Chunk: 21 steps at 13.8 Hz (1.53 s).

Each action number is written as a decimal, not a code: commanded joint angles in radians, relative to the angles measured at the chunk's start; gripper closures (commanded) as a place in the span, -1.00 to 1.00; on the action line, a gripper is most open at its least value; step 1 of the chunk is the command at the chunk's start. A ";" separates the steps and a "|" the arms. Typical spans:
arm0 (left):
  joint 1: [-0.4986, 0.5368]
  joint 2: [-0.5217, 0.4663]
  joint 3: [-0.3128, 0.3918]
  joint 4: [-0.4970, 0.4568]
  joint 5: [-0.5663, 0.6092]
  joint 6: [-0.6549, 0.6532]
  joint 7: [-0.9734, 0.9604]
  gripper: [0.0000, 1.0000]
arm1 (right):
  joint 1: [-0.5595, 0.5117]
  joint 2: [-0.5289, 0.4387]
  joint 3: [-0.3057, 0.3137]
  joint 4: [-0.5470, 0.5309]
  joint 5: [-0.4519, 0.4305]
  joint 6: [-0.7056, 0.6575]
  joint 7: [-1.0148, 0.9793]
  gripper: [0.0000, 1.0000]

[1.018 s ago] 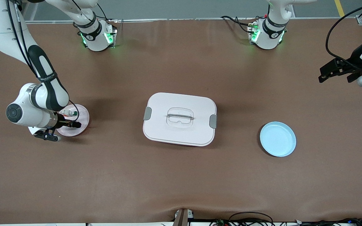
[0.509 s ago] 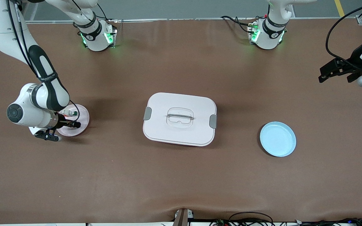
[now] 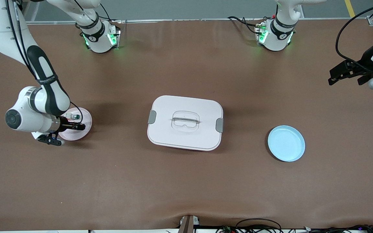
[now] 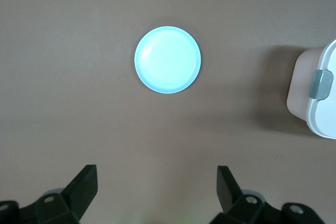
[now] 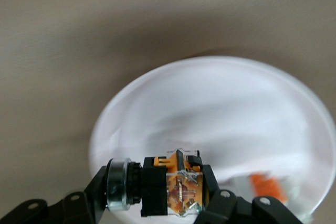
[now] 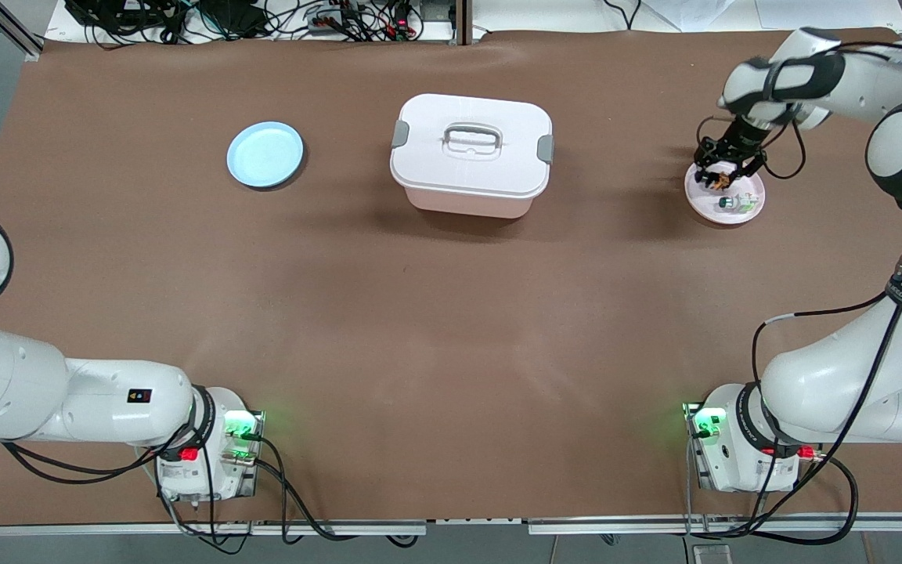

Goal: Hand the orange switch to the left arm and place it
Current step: 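Close the right gripper on the black-orange switch, then lift the switch over the box with the right gripper while the left gripper approaches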

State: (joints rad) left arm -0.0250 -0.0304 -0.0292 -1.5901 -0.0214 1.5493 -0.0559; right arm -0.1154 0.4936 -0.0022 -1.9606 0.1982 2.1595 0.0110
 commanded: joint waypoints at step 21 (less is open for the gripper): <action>-0.009 0.023 -0.009 0.111 -0.474 0.029 0.024 -1.00 | 0.384 -0.103 0.010 0.374 0.395 -0.334 0.931 1.00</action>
State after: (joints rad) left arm -0.0322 -0.0297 -0.0370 -1.4953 -0.4296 1.5619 -0.0558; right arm 0.2358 0.3548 0.0181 -1.6429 0.5688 1.8273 0.8797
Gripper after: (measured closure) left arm 0.000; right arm 0.282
